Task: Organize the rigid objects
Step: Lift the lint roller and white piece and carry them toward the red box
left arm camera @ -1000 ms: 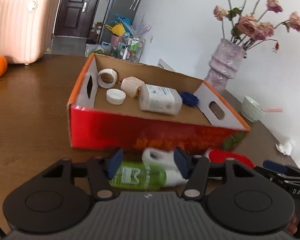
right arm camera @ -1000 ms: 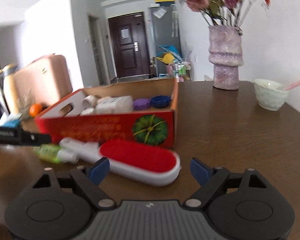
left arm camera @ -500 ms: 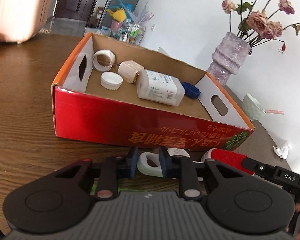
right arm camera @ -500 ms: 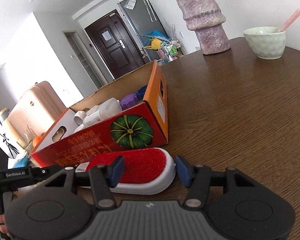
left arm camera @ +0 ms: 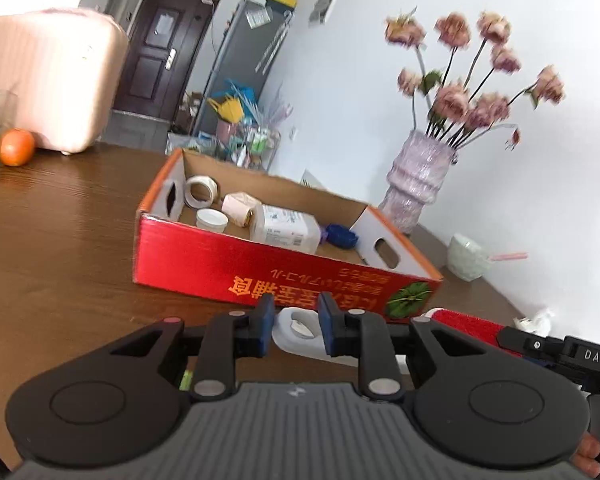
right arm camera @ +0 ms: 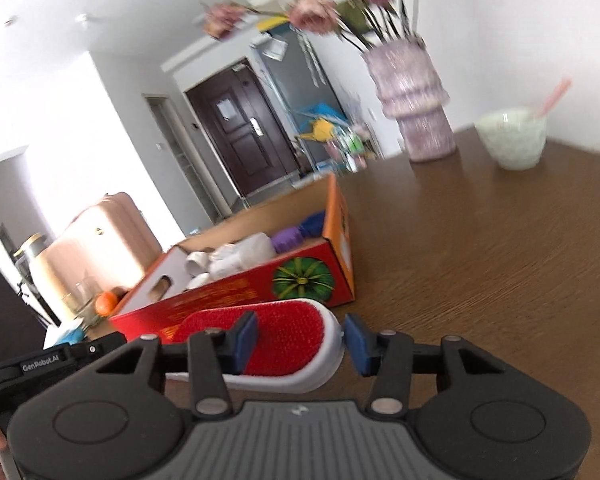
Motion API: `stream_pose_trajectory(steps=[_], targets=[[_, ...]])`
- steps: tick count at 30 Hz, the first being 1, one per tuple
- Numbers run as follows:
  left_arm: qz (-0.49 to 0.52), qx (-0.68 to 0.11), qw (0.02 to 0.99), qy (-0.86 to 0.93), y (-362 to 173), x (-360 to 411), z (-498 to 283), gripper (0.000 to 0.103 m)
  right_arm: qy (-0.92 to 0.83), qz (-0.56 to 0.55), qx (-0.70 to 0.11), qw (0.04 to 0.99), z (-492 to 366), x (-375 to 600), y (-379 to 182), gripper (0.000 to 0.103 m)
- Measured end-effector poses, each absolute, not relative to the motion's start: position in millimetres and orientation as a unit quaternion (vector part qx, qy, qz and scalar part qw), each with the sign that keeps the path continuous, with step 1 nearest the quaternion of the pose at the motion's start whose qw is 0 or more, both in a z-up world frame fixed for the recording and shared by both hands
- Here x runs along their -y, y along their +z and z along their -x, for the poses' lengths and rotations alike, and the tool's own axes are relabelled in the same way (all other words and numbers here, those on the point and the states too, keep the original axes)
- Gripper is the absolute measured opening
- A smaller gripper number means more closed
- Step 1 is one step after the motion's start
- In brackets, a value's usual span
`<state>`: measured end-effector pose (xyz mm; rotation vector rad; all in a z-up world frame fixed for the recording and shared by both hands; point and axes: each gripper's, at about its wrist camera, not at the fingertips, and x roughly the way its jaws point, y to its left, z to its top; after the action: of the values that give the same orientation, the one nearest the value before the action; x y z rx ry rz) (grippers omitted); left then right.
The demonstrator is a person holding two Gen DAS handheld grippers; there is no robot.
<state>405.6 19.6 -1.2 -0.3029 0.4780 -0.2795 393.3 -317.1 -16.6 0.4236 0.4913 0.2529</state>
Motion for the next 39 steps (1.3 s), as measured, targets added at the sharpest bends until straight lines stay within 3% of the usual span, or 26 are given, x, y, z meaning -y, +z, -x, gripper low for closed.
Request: stream_pose_trajectory(steps=[10, 18, 39], targets=[[0.142, -0.185, 0.966, -0.112, 17.4, -28.3, -287.9, 0.023, 0.170, -0.201, -0.215, 0.941, -307.5, 312.6, 7.8, 0.047], [0.159, -0.214, 0.959, -0.096, -1.9, -41.8, -230.8, 0.023, 0.179, -0.183, -0.228, 0.939, -256.0, 299.7, -1.5, 0.047], [0.164, -0.196, 0.962, -0.098, -1.0, -49.2, -198.5, 0.023, 0.174, -0.167, -0.221, 0.945, -203.3, 284.2, -9.4, 0.044]])
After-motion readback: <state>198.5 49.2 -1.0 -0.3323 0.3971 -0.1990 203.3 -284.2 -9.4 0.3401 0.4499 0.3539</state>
